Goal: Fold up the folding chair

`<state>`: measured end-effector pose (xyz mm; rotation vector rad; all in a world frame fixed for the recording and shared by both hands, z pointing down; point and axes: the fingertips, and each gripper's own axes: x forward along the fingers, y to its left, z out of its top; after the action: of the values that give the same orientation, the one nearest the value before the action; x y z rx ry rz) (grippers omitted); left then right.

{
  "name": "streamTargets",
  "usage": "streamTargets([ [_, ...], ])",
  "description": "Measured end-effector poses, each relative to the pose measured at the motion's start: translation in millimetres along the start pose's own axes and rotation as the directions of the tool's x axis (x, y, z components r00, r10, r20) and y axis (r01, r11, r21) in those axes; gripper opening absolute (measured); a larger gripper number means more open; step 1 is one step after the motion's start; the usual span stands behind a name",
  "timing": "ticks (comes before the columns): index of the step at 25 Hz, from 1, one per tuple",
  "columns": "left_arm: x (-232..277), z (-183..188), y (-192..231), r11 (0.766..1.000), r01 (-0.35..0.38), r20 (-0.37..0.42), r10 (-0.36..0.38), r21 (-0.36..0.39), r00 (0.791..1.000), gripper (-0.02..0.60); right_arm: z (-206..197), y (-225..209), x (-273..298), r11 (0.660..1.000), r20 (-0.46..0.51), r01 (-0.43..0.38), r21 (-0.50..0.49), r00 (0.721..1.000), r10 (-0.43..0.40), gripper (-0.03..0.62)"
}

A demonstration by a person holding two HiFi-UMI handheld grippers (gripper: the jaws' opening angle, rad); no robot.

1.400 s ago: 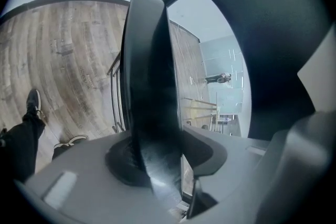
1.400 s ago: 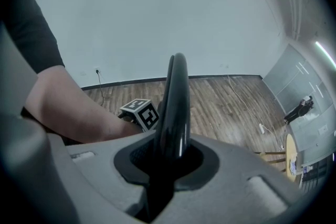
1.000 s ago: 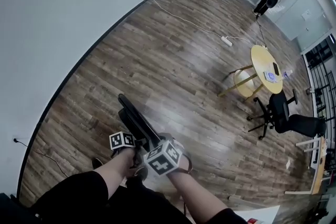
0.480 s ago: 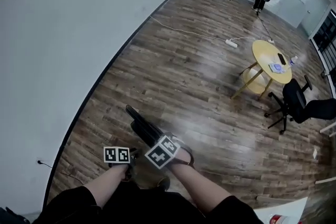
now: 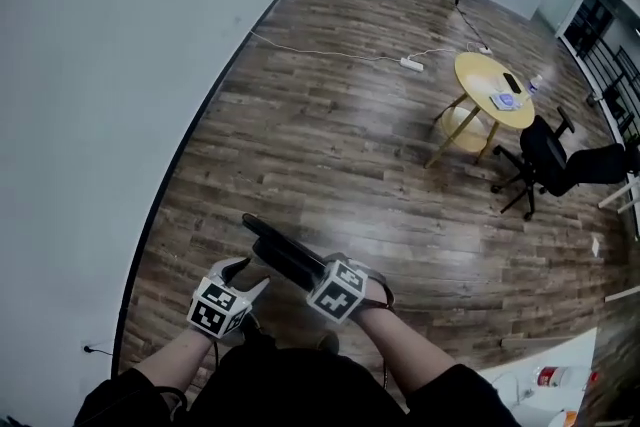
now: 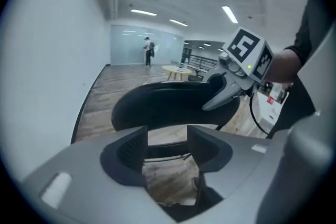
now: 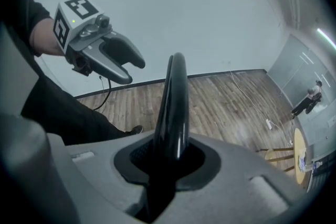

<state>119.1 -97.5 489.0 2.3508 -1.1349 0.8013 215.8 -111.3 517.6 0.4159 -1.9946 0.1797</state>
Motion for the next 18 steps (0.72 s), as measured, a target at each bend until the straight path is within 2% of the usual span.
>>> streamTargets([
  [1, -1, 11, 1, 0.996, 0.019, 0.001, -0.019, 0.087, 1.000, 0.248, -1, -1, -3, 1.000, -0.005, 0.004, -0.003, 1.000, -0.004, 0.058],
  [3, -2, 30, 3, 0.963, 0.055, -0.007, -0.055, 0.263, 0.998, 0.254, -4, -1, -7, 1.000, -0.011, 0.010, -0.008, 1.000, -0.010, 0.058],
  [5, 0, 46, 3, 0.897, 0.091, -0.022, -0.091, 0.432, 0.996, 0.258, -5, -1, -9, 1.000, -0.014, 0.014, -0.009, 1.000, -0.015, 0.058],
  [7, 5, 55, 3, 0.796, 0.136, -0.058, -0.126, 0.589, 0.990, 0.260, -6, 0, -9, 1.000, -0.017, 0.019, -0.010, 1.000, -0.019, 0.058],
  [10, 16, 53, -3, 0.615, 0.249, -0.177, -0.177, 0.748, 0.968, 0.259, -10, 3, -8, 1.000, -0.020, 0.021, -0.004, 1.000, -0.021, 0.059],
  [13, 22, 49, -6, 0.458, 0.349, -0.279, -0.215, 0.818, 0.936, 0.261, -8, 8, -5, 1.000, -0.023, 0.026, 0.005, 0.999, -0.026, 0.061],
  [16, 26, 45, -9, 0.293, 0.414, -0.362, -0.215, 0.862, 0.907, 0.265, -3, 11, -2, 1.000, -0.025, 0.031, 0.003, 0.999, -0.031, 0.063],
  [18, 31, 40, -13, 0.198, 0.455, -0.418, -0.202, 0.868, 0.885, 0.268, -2, 14, -1, 1.000, -0.027, 0.029, 0.007, 0.999, -0.029, 0.063],
])
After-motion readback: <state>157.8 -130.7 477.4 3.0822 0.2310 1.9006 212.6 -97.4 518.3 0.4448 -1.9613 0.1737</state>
